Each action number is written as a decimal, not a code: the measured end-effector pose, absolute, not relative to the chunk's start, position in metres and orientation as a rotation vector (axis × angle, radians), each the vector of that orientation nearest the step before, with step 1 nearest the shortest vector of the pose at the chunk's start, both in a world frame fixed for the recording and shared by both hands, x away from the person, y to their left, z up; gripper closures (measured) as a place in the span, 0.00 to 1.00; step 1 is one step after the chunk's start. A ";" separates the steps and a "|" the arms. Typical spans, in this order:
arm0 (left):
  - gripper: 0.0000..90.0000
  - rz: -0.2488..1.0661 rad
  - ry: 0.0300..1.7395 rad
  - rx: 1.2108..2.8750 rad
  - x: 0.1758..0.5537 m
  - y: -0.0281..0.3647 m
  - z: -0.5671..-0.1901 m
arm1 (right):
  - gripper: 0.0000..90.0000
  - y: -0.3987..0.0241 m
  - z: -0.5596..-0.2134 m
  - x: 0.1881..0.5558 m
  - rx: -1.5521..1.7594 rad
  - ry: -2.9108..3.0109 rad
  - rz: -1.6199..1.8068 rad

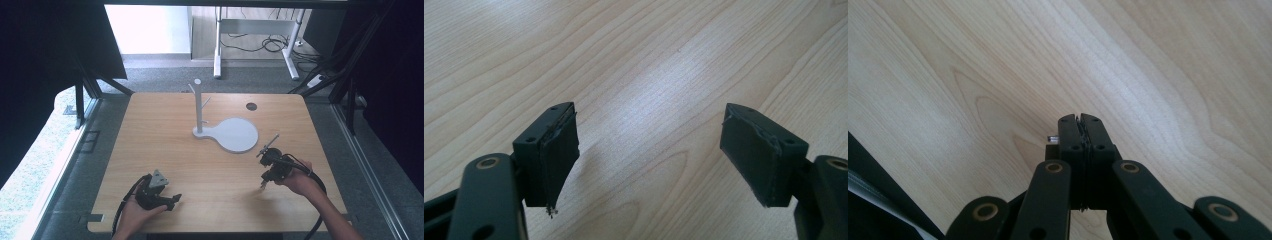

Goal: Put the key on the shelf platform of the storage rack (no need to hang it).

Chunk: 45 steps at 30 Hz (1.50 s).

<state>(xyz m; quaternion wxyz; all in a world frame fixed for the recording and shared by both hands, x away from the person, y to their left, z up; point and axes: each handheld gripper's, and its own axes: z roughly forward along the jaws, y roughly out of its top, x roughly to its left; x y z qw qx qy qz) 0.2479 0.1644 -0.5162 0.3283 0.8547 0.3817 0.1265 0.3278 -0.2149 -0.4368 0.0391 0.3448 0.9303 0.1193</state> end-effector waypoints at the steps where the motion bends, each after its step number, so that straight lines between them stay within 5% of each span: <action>1: 0.26 0.331 0.999 2.237 0.248 0.164 -0.516 | 1.00 -0.215 -0.435 0.329 1.045 2.850 0.375; 45: 0.26 0.331 1.017 2.223 0.249 0.172 -0.515 | 1.00 -0.191 -0.401 0.390 1.023 2.844 0.413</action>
